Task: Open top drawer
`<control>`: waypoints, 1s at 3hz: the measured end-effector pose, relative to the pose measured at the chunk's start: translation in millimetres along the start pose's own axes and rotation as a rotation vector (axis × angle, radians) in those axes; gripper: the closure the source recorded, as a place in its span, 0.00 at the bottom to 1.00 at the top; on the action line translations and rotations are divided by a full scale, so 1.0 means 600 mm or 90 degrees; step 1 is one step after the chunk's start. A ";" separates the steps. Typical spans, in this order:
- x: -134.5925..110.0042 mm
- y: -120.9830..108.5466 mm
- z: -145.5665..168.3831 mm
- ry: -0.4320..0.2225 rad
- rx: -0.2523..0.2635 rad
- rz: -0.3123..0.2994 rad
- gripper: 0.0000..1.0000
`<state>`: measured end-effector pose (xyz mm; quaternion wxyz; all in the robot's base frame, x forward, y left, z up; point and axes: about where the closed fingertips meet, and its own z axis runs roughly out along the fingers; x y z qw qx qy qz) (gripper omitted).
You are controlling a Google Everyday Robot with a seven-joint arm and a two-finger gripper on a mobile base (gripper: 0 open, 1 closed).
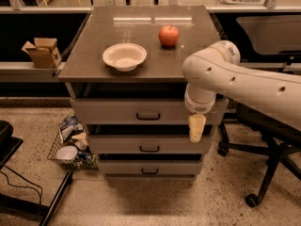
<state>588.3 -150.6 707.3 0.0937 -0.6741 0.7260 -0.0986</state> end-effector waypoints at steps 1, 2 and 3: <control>0.023 -0.024 0.047 0.039 -0.005 0.020 0.00; 0.029 -0.037 0.083 0.051 -0.018 0.038 0.00; 0.024 -0.045 0.107 0.048 -0.030 0.049 0.17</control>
Offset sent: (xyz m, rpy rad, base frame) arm 0.0502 -0.0242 -0.0625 -0.0648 0.0556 -0.1172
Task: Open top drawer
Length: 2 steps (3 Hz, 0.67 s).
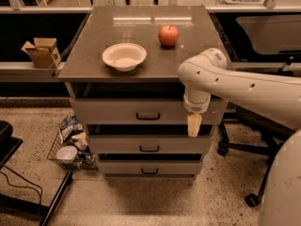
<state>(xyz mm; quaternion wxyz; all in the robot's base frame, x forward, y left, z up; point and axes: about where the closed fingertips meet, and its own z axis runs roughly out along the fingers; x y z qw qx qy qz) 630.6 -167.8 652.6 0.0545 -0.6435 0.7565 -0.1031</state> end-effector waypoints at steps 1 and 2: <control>0.004 0.013 0.014 0.003 -0.021 0.013 0.40; 0.006 0.014 0.008 0.004 -0.024 0.015 0.63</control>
Offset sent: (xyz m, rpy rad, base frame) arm -0.0767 -0.0399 0.0157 -0.0178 0.1974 -0.0215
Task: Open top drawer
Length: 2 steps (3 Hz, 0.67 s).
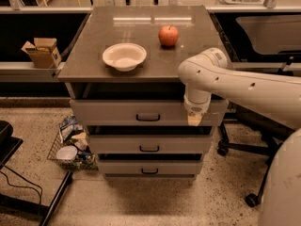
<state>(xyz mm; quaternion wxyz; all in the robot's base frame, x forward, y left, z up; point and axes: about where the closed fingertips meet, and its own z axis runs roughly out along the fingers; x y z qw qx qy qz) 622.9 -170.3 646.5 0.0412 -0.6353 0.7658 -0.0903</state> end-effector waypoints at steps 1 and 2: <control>0.001 -0.002 -0.013 0.000 0.000 0.000 0.86; 0.001 -0.003 -0.021 0.000 0.000 0.000 1.00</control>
Offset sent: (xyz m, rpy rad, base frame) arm -0.2018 -0.0803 0.0646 -0.0083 0.4416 -0.0885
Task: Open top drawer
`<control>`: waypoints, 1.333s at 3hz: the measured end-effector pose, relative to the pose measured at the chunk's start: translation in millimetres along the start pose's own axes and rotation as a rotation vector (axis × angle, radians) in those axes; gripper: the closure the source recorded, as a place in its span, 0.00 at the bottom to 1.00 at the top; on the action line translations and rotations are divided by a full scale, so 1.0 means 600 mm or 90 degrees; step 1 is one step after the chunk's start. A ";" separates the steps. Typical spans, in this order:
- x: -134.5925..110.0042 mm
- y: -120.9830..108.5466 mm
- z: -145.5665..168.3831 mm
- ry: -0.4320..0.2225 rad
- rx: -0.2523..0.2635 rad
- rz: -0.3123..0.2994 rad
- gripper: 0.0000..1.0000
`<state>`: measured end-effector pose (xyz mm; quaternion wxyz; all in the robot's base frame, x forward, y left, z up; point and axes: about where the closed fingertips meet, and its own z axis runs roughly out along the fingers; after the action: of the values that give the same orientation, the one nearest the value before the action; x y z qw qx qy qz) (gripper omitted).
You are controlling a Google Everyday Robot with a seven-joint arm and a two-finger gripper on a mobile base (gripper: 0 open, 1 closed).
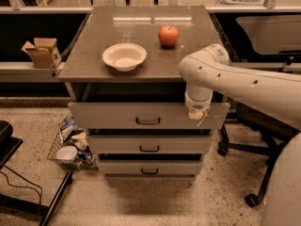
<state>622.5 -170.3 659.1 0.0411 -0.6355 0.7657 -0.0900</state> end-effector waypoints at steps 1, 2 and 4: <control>0.001 -0.002 -0.012 0.000 0.000 0.000 1.00; 0.001 -0.004 -0.022 0.000 0.000 0.000 1.00; 0.042 0.051 -0.044 0.009 -0.060 -0.001 1.00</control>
Offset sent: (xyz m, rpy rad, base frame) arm -0.2751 -0.1031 0.0751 0.0290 0.6631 -0.1343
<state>583.5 -187.6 680.3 0.0056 -0.6369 0.7687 -0.0585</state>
